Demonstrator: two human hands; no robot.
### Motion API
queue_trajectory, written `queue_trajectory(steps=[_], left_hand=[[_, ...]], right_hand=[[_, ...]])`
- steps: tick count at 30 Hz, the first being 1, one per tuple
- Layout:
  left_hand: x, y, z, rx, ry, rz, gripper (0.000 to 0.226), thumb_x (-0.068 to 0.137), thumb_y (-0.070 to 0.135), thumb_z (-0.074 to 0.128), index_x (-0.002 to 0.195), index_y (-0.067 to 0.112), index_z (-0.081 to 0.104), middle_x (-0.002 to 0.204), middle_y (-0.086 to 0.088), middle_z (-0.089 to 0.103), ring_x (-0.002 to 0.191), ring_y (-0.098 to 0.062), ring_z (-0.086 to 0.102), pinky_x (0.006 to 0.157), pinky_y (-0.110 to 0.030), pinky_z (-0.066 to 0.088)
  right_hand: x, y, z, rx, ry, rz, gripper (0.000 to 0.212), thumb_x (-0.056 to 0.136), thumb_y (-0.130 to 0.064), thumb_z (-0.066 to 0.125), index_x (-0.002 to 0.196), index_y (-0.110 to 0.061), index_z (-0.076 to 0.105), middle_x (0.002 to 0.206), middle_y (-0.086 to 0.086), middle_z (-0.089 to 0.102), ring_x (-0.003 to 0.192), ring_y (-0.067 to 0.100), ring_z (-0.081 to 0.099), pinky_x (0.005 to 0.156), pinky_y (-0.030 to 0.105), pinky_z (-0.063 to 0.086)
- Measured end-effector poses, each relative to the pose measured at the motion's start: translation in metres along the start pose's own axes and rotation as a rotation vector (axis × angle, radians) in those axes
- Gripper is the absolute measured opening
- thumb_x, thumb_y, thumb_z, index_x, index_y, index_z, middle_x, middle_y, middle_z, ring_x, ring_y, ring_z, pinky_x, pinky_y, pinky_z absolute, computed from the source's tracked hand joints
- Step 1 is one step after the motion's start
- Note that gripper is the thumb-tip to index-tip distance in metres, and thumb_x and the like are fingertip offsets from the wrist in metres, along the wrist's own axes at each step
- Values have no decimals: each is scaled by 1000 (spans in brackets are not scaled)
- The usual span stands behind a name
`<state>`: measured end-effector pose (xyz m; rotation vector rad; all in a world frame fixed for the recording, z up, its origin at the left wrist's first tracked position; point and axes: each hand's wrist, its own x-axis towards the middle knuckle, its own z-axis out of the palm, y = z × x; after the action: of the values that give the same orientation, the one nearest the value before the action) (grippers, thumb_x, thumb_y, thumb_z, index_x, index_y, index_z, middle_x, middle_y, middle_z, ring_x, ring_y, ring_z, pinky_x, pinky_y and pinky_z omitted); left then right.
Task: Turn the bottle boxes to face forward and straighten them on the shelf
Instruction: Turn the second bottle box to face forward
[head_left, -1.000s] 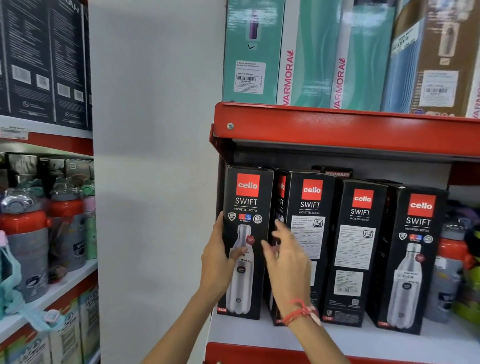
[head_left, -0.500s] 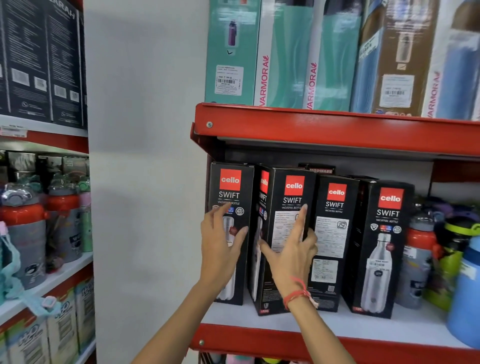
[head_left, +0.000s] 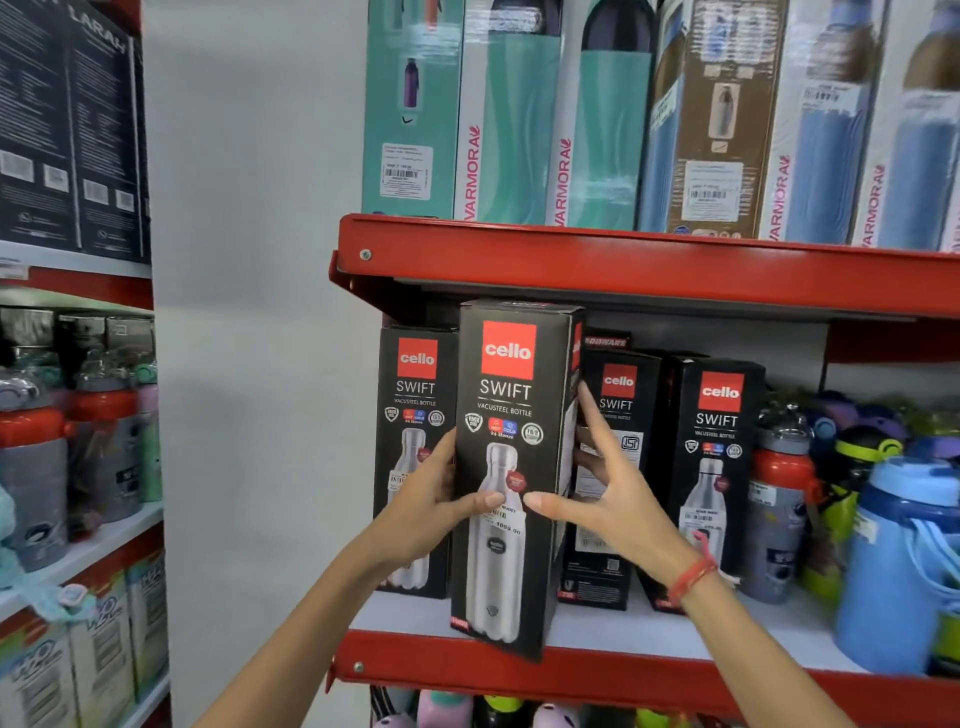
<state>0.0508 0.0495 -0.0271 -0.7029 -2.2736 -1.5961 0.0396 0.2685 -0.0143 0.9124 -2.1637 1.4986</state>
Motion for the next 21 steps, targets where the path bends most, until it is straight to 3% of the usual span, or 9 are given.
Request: queue_trajectory(steps=[2,4,7,9,12,17,21], left_hand=[[0,1,3,52,52,-3,68,85,15,69,144,23,35,129,15,59,116,5,57,87,-10,49],[3,2,10,98,125,-1,74,87,13,68,148,22,28,138,8,56,129,-6,51,104,-24,45],[14,2,21,188,191,1,82,89,12,65,153,22,16,146,2,49,136,-14,44,113,-40,37],[25,-1,28,242,211,-20,84,89,12,64,154,21,11,147,-1,49,134,-19,46,112,-42,38],[41,-9,40,258,243,-102,82,90,10,62,154,21,11,139,-11,56,125,-27,55,106,-40,43],[53,-25,52,259,309,-179,73,90,7,60,150,17,18,126,-14,64,111,-29,62,82,-26,43],[56,-31,53,292,342,-192,73,91,7,58,150,17,16,125,-15,65,109,-33,63,84,-32,46]], right_hand=[[7,-1,-6,23,-89,29,111,67,-27,84,143,-58,9,134,-47,34,123,-20,40,93,2,38],[17,0,-8,1,-132,37,112,72,-16,81,149,-46,6,139,-41,31,125,-17,40,96,6,39],[34,6,-4,-78,-88,70,104,73,-21,80,151,-38,12,138,-24,50,122,-3,53,99,27,49],[43,13,0,-156,-11,84,95,73,-27,80,148,-34,21,117,-22,63,109,-3,60,95,31,52],[52,25,8,-191,76,122,99,74,-22,78,150,-26,15,99,-27,61,95,-11,59,84,8,43],[59,39,19,-281,108,172,103,79,-19,74,152,-25,1,120,-3,64,111,16,60,92,24,44],[59,39,25,-318,138,164,100,82,-19,71,152,-26,-1,126,3,64,115,19,59,99,32,44]])
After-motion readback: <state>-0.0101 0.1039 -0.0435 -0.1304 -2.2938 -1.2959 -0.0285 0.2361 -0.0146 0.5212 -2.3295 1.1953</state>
